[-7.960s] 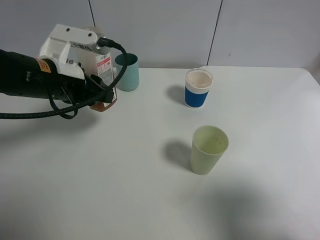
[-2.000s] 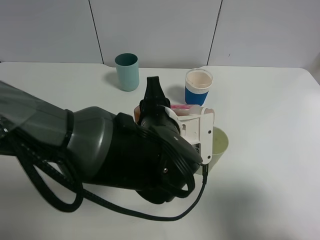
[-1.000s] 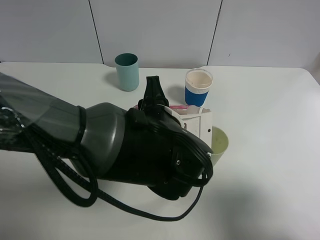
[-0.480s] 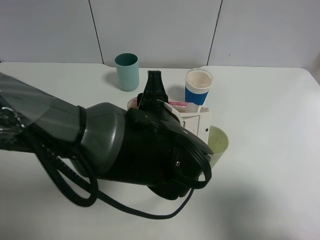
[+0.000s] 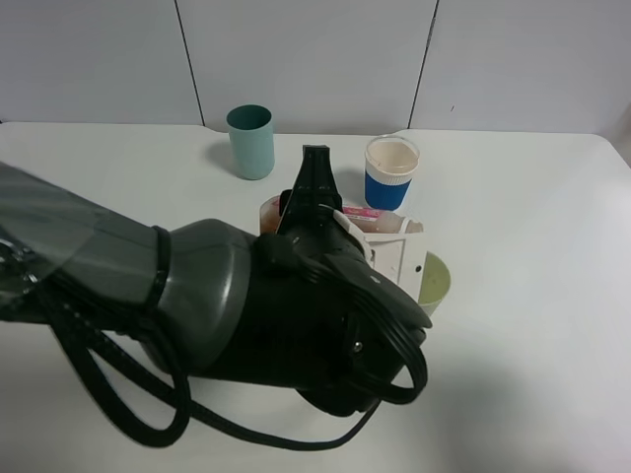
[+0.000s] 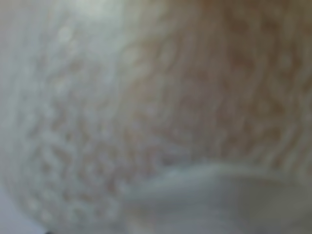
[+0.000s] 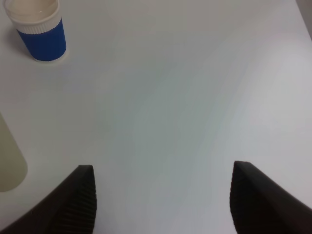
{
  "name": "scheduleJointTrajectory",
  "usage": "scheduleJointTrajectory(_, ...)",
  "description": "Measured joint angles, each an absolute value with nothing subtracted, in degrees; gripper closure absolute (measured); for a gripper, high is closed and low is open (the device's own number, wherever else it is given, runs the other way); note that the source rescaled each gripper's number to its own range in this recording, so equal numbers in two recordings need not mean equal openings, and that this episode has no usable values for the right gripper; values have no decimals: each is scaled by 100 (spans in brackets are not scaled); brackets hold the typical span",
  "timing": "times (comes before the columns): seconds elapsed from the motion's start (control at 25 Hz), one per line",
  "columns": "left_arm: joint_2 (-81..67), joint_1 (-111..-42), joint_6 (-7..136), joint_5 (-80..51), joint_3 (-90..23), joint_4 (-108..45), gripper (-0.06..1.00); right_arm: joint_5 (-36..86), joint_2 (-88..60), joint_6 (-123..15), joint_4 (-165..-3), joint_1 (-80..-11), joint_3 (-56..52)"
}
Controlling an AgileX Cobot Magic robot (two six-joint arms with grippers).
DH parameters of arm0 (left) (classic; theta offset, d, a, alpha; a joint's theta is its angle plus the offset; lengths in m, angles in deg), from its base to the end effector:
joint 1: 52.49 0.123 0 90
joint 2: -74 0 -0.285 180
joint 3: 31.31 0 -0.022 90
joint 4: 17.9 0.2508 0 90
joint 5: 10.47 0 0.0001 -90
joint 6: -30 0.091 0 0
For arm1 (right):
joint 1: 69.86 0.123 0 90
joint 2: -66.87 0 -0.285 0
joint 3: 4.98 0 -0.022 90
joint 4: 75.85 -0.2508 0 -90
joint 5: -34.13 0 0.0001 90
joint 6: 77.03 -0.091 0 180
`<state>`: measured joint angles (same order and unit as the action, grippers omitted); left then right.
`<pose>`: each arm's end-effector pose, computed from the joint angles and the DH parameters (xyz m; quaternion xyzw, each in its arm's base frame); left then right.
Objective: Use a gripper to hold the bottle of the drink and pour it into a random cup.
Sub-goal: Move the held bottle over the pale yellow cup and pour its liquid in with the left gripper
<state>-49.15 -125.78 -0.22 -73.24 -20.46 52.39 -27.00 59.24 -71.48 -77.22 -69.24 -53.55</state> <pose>0.1772 -0.3252 0.1547 0.6088 0.6294 0.3833 0.2937 -0.0055 0.0018 0.2768 -0.0465 0.8528 -0.0104 0.5200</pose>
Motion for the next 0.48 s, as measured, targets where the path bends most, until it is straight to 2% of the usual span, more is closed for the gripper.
scheduleJointTrajectory(0.48, -4915, -12634, 93, -7463, -2046, 5312, 93, -2700, 5924, -7148, -7722, -6924, -5355)
